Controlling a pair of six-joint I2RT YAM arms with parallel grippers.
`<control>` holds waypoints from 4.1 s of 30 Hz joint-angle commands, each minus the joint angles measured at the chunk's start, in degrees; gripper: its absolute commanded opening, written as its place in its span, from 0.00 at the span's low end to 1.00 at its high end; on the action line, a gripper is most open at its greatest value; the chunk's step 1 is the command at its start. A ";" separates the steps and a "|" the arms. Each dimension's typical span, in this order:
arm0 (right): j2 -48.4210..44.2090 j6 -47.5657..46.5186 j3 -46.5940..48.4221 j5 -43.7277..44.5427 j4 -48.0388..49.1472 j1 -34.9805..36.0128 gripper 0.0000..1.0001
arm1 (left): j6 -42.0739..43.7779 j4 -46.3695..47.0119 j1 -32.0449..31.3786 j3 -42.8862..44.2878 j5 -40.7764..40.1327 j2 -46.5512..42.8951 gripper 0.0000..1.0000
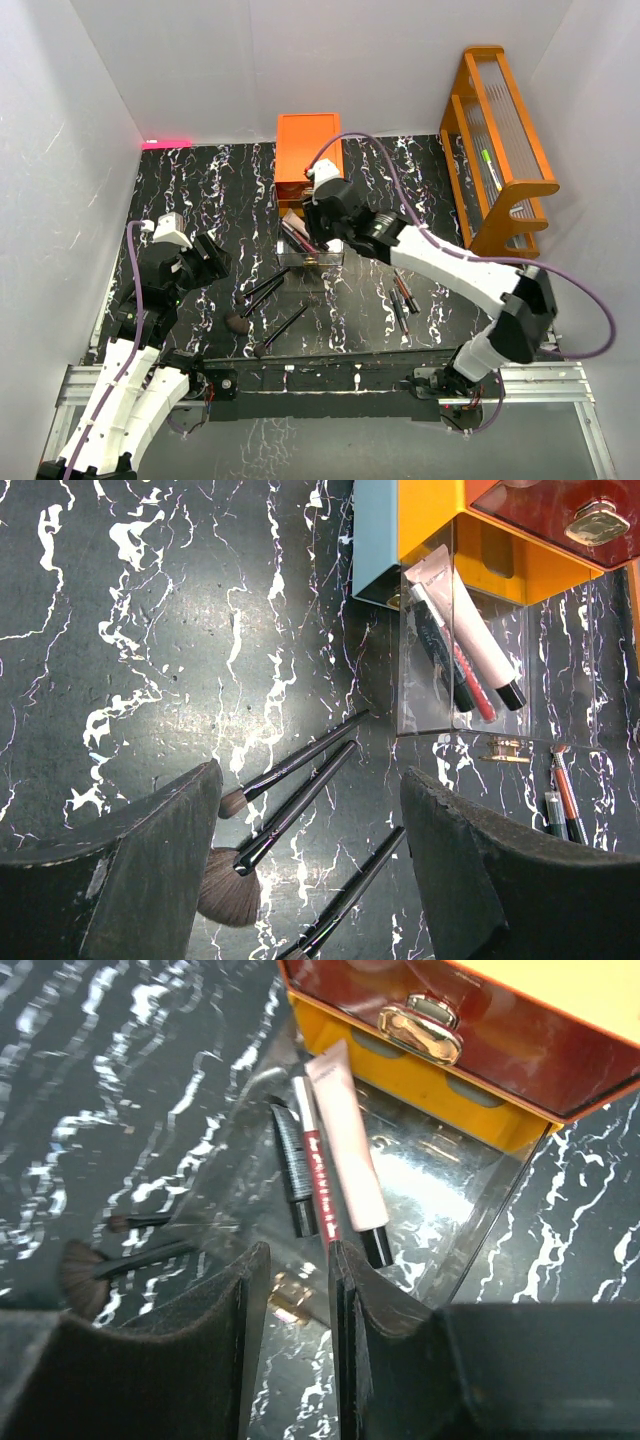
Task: Organize the makeup
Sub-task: Place the lipstick in the drawer, then close the drawer in the storage box.
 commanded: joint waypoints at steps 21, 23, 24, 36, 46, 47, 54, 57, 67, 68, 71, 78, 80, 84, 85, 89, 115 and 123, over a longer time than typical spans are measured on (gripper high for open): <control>-22.59 18.12 -27.91 -1.40 14.67 9.07 0.24 | 0.77 8.83 0.26 0.65 3.12 5.90 0.39; -22.56 18.77 -29.07 -1.28 14.33 9.61 0.15 | 1.18 10.49 0.27 1.41 4.06 9.68 0.28; -22.28 19.01 -29.45 -1.12 14.42 9.96 0.13 | 1.44 10.63 0.22 1.91 4.42 11.08 0.23; -12.62 22.72 -31.34 1.20 22.17 10.93 0.08 | 1.45 6.65 0.20 0.71 -0.58 6.00 0.23; -2.94 25.34 -24.95 10.57 21.55 10.82 0.08 | 0.65 6.07 0.22 0.79 1.41 5.77 0.25; -2.62 25.38 -24.30 11.33 21.51 10.78 0.08 | 0.65 6.01 0.19 0.83 1.51 5.69 0.25; -0.52 24.20 -20.05 14.53 20.29 8.24 0.08 | 0.69 6.22 0.20 0.66 1.91 4.81 0.26; 0.50 22.91 -18.40 14.60 20.10 6.54 0.08 | 0.57 6.23 0.21 0.64 2.29 4.71 0.26; 4.80 17.16 -10.82 14.13 20.36 1.62 0.08 | 0.47 6.42 0.23 0.49 3.03 4.54 0.27; 5.30 16.72 -10.03 13.86 20.36 1.13 0.08 | 0.47 6.43 0.22 0.41 3.10 4.60 0.27; 7.21 15.61 -7.75 12.73 20.40 -0.51 0.08 | 0.47 6.45 0.27 0.39 3.30 4.63 0.27; 12.99 14.09 -3.14 10.08 20.89 -4.22 0.08 | 0.38 6.52 0.24 0.45 3.63 4.62 0.27; 14.06 13.74 -2.30 9.75 21.31 -4.90 0.08 | 0.38 6.54 0.26 0.48 3.73 4.63 0.28; 15.47 12.80 -1.01 9.05 22.37 -5.90 0.08 | 0.31 6.68 0.19 0.48 3.99 4.63 0.28; 15.76 12.63 -0.40 9.06 22.38 -6.12 0.08 | 0.29 6.70 0.21 0.38 4.06 4.63 0.28; 16.60 12.14 0.90 9.14 22.38 -6.53 0.08 | 0.29 6.74 0.21 0.33 4.26 4.63 0.28; 4.32 15.37 -29.14 12.31 46.16 -6.49 0.65 | 0.03 7.27 0.26 0.26 5.82 5.12 0.44; 10.04 13.43 -28.30 14.09 53.10 -6.55 0.66 | -0.10 6.69 0.21 0.32 5.20 4.82 0.45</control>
